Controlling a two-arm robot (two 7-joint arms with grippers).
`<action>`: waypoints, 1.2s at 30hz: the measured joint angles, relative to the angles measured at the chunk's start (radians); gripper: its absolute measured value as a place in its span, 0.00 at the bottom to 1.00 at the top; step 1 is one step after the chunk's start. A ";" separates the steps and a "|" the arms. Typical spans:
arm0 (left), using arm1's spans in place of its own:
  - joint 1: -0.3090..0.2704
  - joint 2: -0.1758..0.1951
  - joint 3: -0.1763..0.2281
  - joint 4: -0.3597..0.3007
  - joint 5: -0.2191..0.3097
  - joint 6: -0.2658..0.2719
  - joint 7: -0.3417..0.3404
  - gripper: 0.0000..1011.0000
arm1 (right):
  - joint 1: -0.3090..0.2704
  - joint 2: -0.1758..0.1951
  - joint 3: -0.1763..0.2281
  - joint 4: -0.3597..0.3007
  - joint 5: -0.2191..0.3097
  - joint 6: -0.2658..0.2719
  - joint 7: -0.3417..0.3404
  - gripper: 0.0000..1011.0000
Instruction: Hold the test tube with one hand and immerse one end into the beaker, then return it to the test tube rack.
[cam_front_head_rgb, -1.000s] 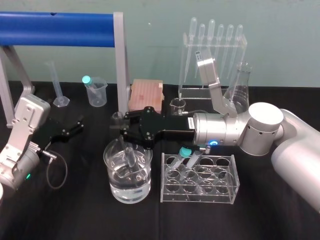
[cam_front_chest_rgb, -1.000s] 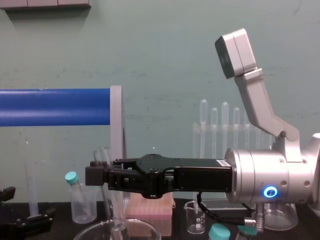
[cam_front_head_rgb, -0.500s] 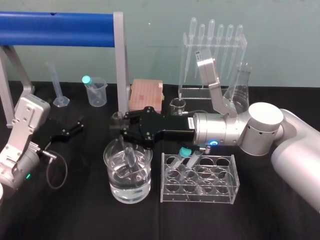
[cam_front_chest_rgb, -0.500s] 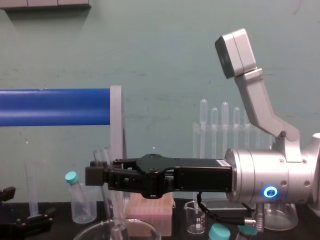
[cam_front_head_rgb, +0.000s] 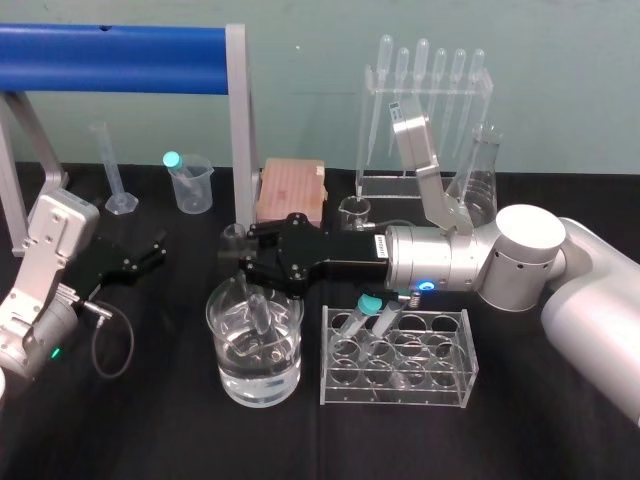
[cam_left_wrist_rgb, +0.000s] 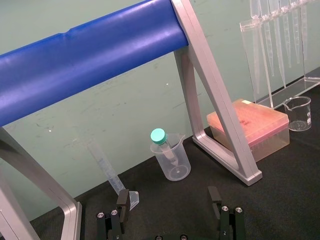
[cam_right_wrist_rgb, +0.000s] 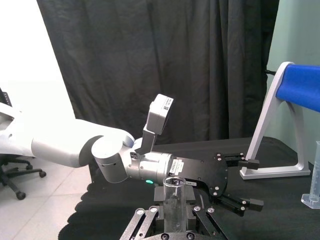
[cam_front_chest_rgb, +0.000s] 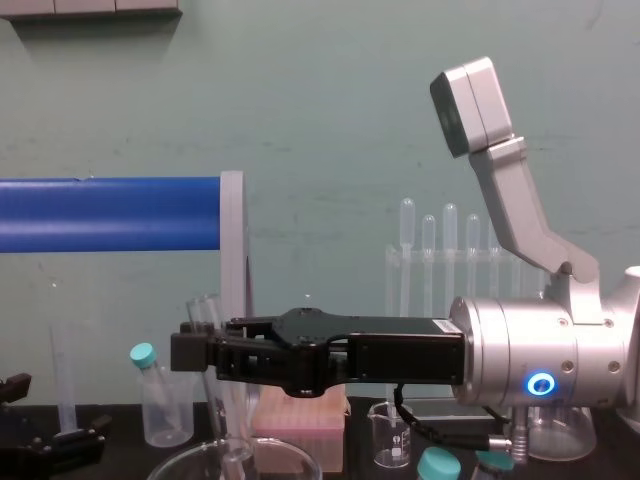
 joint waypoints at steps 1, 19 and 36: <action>0.000 0.000 0.000 0.000 0.000 0.000 0.000 0.99 | 0.000 0.000 0.000 0.000 0.000 0.000 0.000 0.23; 0.000 0.000 0.000 0.000 0.000 0.000 0.000 0.99 | 0.000 0.000 0.000 0.000 0.000 0.000 0.000 0.23; 0.000 0.000 0.000 0.000 0.000 0.000 0.000 0.99 | 0.000 0.000 0.000 0.000 0.000 0.000 0.000 0.23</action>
